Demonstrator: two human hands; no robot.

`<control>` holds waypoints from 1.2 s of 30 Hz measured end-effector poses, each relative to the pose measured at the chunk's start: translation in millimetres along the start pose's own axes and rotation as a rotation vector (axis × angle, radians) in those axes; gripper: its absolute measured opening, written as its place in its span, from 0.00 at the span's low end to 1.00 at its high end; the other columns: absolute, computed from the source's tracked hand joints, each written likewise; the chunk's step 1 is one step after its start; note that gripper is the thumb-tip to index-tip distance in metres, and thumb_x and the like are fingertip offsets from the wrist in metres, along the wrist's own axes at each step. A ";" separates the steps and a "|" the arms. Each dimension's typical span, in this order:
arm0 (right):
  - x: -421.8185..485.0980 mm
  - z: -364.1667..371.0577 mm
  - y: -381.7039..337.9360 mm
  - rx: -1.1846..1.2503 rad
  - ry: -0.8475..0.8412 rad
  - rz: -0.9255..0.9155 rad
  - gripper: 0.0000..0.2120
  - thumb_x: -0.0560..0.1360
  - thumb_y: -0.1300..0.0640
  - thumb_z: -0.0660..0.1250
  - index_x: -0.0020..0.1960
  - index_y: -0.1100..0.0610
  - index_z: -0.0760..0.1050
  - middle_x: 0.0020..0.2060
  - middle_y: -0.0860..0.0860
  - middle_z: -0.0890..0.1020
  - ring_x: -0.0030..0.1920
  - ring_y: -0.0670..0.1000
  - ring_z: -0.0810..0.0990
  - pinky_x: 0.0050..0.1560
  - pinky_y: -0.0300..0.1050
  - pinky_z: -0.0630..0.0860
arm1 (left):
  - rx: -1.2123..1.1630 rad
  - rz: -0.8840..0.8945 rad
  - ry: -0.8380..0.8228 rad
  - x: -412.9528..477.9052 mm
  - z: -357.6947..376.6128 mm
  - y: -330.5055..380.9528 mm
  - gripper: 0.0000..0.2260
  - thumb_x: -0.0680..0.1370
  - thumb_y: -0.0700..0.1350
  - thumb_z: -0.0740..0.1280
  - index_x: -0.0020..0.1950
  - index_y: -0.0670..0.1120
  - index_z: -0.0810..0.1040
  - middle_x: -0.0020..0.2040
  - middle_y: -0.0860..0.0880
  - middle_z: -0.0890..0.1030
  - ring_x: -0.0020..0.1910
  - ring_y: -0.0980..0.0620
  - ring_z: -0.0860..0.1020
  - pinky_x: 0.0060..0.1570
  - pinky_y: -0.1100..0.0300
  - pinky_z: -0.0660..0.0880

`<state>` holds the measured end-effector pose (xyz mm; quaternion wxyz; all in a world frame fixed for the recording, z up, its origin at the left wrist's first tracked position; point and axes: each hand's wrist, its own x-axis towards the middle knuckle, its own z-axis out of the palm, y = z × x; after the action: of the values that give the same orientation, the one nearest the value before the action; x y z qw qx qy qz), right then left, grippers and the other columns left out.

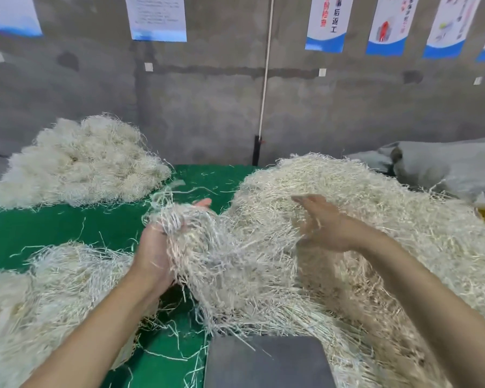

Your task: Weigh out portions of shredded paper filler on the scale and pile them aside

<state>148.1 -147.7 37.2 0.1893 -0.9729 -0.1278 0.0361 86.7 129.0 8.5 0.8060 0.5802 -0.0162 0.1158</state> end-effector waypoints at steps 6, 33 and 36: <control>-17.9 12.1 -35.4 -0.051 -0.024 -0.289 0.49 0.69 0.56 0.72 0.76 0.32 0.44 0.75 0.33 0.49 0.75 0.41 0.44 0.75 0.54 0.39 | -0.347 -0.199 -0.291 29.5 1.3 -5.6 0.06 0.74 0.46 0.63 0.41 0.44 0.72 0.35 0.49 0.73 0.24 0.57 0.69 0.24 0.64 0.72; 0.9 71.7 33.4 0.138 0.017 0.073 0.39 0.70 0.41 0.70 0.77 0.39 0.56 0.75 0.44 0.62 0.75 0.51 0.61 0.77 0.61 0.54 | 0.261 -0.088 0.197 59.9 6.1 3.0 0.22 0.81 0.47 0.61 0.74 0.44 0.63 0.58 0.51 0.71 0.56 0.52 0.72 0.61 0.48 0.69; -15.0 48.5 10.7 0.515 0.324 -0.029 0.31 0.73 0.51 0.70 0.72 0.38 0.62 0.74 0.41 0.64 0.68 0.46 0.70 0.66 0.52 0.73 | 0.174 -0.112 0.193 61.1 6.3 -3.0 0.20 0.81 0.45 0.59 0.70 0.37 0.65 0.41 0.55 0.65 0.37 0.60 0.63 0.56 0.56 0.61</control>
<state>130.4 -143.9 -11.4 0.4483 -0.8840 -0.0966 -0.0912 147.4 132.4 17.6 0.7557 0.6340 0.1042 0.1269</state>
